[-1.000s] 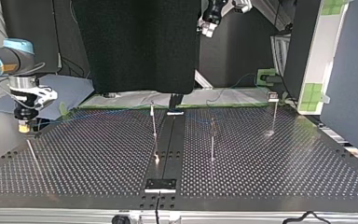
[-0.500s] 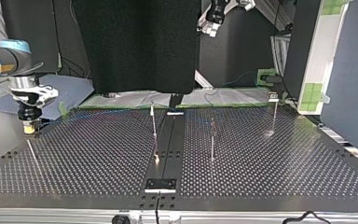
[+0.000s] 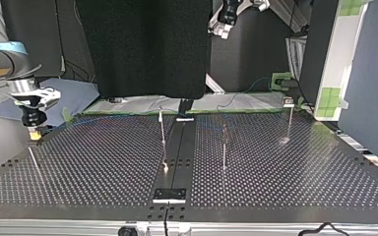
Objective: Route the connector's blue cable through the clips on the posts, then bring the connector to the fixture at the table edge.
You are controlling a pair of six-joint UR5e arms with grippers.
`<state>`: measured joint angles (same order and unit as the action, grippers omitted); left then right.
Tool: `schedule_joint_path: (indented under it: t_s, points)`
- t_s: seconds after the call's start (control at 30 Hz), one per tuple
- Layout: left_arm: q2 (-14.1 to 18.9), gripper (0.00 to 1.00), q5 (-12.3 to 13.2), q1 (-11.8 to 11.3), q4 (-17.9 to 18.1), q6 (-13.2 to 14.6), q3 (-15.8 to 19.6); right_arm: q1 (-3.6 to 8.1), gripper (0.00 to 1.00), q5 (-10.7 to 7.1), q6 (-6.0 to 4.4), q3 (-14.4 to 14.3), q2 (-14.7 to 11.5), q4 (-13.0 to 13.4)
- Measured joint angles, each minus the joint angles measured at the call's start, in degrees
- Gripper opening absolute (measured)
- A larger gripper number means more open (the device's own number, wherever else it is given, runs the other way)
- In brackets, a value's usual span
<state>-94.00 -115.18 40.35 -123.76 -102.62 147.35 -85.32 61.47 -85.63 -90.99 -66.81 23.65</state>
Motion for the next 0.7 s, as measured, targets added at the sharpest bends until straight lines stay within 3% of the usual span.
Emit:
schedule_joint_path:
  t_s: [0.2,0.7]
  points:
    - [0.0,1.0,0.0,0.0,0.0,0.0,0.0,0.37,0.0,-2.16,0.19,1.0,1.6,-0.6]
    - [0.0,1.0,-0.1,0.0,0.0,0.1,0.0,0.99,0.0,-0.57,0.14,2.5,2.1,-1.4]
